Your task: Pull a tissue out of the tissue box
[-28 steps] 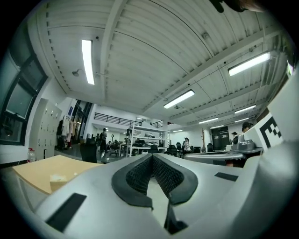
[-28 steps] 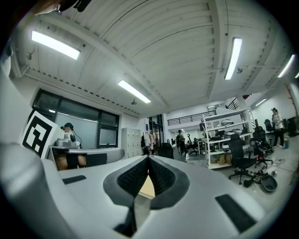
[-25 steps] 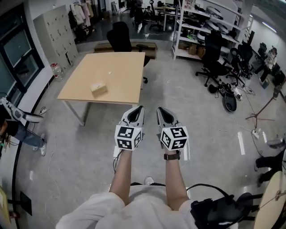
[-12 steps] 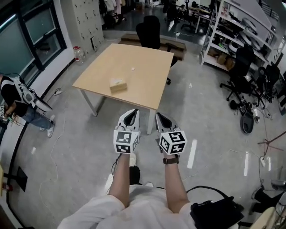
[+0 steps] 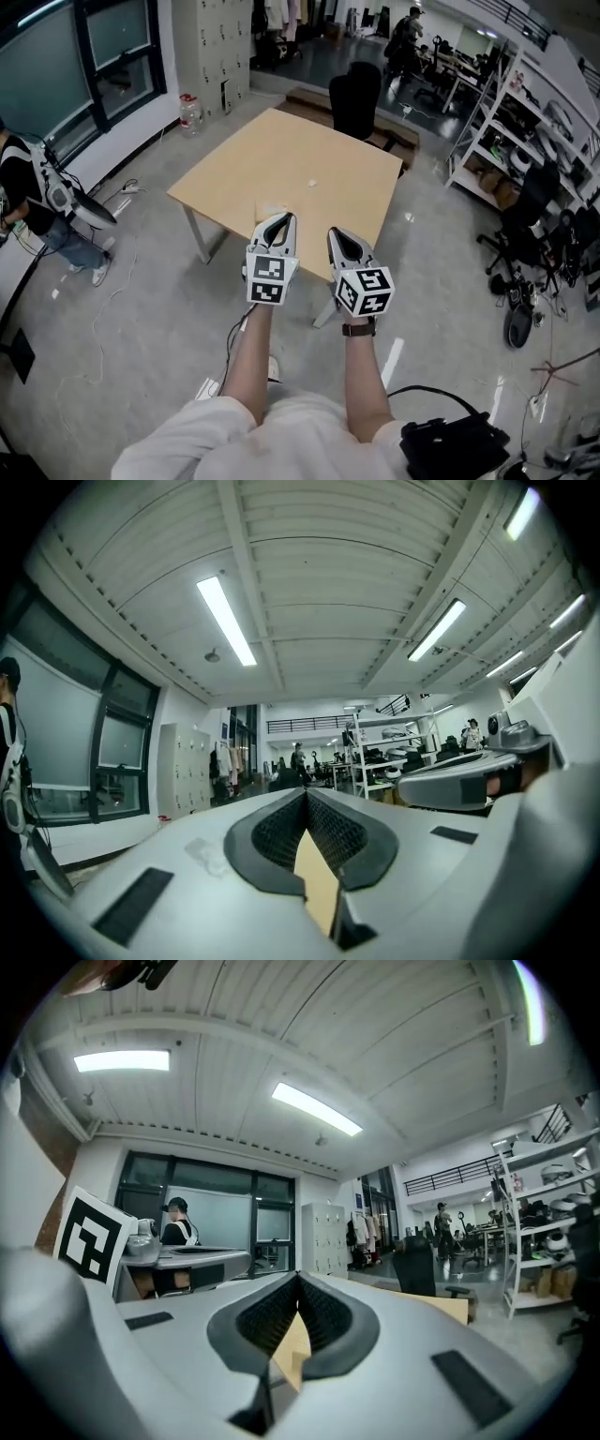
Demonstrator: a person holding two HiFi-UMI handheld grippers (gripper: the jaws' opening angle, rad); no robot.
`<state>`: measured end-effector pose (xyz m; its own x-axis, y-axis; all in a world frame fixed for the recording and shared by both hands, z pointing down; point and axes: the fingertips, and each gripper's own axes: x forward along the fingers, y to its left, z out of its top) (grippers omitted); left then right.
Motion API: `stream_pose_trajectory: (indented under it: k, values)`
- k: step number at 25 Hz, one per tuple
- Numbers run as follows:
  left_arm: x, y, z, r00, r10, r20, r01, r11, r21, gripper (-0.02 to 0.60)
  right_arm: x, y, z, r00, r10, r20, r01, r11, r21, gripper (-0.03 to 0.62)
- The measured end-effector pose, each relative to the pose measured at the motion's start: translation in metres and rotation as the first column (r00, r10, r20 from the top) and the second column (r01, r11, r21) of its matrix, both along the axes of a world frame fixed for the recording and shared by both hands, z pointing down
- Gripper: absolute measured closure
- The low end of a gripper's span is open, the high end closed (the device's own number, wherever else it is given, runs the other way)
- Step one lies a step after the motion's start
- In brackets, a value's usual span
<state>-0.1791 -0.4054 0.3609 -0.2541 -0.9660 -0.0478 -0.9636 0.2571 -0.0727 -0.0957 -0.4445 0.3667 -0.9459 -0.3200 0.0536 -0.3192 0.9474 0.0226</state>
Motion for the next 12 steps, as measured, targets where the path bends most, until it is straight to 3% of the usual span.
stream_pose_trajectory:
  k: [6,12]
  values:
    - [-0.097,-0.014,0.025,0.999,-0.026,-0.021,0.026,1.0,-0.008,0.581,-0.108,-0.017,0.025,0.998,-0.056,-0.018,0.056,0.998,-0.018,0.592]
    - [-0.151,-0.033,0.041,0.993,-0.029,-0.112,0.029,1.0,0.005,0.581,-0.158,-0.05,0.044,0.994,-0.078,-0.078,0.075,0.996,-0.04,0.592]
